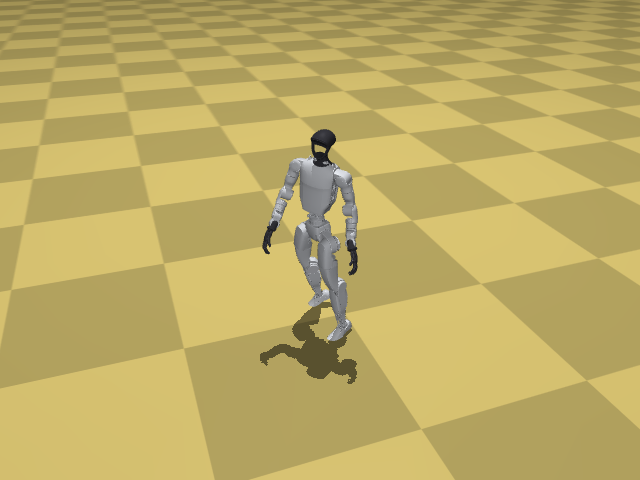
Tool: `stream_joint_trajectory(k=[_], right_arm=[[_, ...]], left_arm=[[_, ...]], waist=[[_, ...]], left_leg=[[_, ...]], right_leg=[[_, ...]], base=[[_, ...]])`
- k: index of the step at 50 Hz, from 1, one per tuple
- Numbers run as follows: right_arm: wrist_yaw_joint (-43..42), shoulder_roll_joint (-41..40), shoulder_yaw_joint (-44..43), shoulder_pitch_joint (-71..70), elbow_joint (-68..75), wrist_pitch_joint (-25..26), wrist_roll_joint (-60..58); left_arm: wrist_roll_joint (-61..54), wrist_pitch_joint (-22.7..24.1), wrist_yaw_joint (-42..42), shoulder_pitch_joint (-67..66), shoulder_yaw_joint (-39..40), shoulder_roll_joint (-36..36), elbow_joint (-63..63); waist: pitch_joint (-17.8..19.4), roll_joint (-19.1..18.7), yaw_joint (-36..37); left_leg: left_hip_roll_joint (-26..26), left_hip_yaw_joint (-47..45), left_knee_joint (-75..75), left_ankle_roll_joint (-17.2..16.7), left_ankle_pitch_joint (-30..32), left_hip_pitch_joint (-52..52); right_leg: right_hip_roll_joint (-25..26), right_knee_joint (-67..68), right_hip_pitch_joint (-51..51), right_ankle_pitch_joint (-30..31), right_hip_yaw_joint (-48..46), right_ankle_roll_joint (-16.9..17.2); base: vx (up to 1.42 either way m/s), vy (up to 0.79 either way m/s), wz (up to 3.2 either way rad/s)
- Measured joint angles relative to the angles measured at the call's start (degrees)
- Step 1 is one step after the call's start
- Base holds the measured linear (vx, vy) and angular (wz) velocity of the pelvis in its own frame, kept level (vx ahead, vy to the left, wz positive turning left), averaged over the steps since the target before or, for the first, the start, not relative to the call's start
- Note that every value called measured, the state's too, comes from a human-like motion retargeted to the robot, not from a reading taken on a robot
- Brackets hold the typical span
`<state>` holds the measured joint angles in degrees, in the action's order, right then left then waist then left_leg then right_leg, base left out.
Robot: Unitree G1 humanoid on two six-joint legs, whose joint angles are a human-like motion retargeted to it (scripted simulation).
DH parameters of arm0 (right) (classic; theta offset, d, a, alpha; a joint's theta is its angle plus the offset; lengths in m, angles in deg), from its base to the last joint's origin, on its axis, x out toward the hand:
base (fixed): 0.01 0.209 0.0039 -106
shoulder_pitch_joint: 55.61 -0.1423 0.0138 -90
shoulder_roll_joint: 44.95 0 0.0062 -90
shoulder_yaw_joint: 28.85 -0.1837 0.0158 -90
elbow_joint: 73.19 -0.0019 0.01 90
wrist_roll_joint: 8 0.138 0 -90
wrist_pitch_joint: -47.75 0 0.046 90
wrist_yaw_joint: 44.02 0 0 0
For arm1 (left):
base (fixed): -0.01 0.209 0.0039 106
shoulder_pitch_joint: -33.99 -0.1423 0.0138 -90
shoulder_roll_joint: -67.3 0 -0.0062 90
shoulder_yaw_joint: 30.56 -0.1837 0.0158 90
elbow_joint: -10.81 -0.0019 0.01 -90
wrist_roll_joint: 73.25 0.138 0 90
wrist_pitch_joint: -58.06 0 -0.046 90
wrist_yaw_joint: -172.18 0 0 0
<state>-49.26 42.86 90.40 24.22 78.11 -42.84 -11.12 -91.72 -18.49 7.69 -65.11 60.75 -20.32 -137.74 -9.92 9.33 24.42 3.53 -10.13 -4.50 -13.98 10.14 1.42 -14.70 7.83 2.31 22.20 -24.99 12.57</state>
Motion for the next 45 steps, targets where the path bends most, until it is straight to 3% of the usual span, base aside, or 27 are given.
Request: stream_joint_trajectory(k=[13,23,45], right_arm=[[-0.7,1.4,-1.3,0.8,0.6,0.2,-0.2],[-1.1,2.8,-3.2,1.4,0.0,0.4,1.5],[-5.3,9.1,-13.9,7.4,5.2,0.7,8.5]], left_arm=[[0.6,-0.3,0.2,-1.5,0.5,0.6,-1.7],[0.1,-1.5,-0.3,-1.5,0.9,1.2,-2.9],[2.3,-2.2,-1.0,1.8,-2.5,2.7,0.7]], waist=[[0.3,0.6,-1.2],[-0.5,-0.4,-3.2],[1.0,-6.6,-14.5]], left_leg=[[0.5,-3.0,1.4,0.2,-2.5,0.4],[4.3,-8.0,2.3,-0.6,-3.4,0.2],[8.9,-17.9,3.8,0.2,0.2,2.4]], right_leg=[[0.5,-0.5,-1.1,-0.7,4.3,2.3],[4.7,-1.9,-4.1,-0.4,10.3,2.4],[10.6,-2.2,-6.9,-2.9,20.8,2.4]], base=[[-0.02,-0.02,-0.24],[-0.05,-0.12,-0.59],[-0.05,-0.16,-0.45]])
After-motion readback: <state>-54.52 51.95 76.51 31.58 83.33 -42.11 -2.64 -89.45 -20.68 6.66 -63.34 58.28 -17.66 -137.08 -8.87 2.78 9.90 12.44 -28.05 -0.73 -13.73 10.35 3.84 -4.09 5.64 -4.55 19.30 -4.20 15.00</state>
